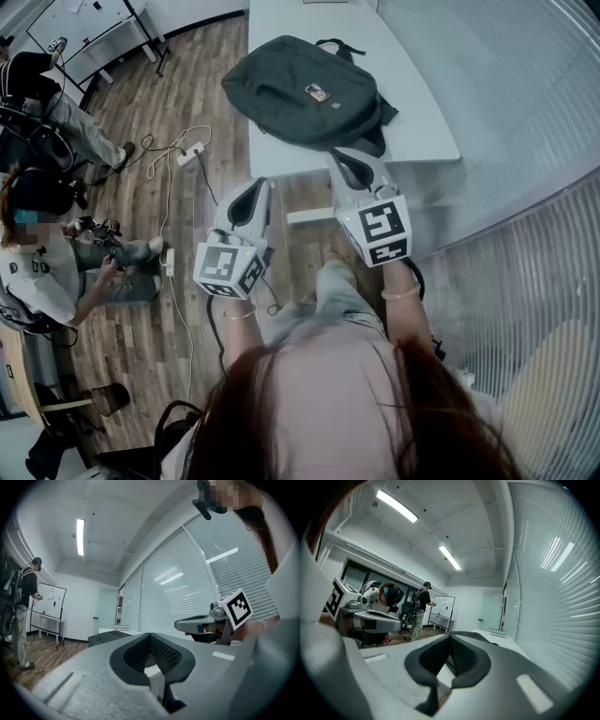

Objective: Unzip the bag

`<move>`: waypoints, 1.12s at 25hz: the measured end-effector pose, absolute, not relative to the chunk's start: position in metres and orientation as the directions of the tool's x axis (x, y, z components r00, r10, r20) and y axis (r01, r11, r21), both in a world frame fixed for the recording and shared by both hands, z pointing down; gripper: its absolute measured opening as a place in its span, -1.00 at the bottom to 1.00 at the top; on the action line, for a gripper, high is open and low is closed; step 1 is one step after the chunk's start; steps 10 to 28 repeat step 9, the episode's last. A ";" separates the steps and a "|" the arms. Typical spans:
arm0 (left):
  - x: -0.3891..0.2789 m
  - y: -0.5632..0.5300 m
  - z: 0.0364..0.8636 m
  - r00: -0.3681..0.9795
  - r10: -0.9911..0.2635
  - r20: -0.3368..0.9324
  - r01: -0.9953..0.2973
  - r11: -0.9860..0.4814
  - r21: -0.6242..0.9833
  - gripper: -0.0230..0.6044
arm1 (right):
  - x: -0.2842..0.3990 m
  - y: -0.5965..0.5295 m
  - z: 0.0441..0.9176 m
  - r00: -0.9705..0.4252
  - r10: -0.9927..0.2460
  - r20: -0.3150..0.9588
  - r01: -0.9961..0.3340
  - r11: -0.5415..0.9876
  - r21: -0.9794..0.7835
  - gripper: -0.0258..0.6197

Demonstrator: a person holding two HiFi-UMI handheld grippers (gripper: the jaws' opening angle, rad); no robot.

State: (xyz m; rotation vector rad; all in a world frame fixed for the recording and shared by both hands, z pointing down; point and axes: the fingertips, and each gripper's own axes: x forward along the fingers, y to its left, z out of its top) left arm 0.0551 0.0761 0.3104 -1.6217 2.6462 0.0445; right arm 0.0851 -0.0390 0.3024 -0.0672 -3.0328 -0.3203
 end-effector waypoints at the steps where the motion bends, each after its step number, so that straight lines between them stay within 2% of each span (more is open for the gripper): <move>1: 0.054 0.075 0.311 -0.454 -0.890 -0.048 -0.891 0.454 0.008 -0.90 | 0.085 -0.038 0.304 -0.994 0.037 0.099 0.057 0.977 0.205 -0.91; 28: 0.051 0.067 0.299 -0.432 -0.899 -0.070 -0.902 0.432 0.017 -0.90 | 0.076 -0.035 0.301 -0.991 0.052 0.120 0.076 0.976 0.205 -0.91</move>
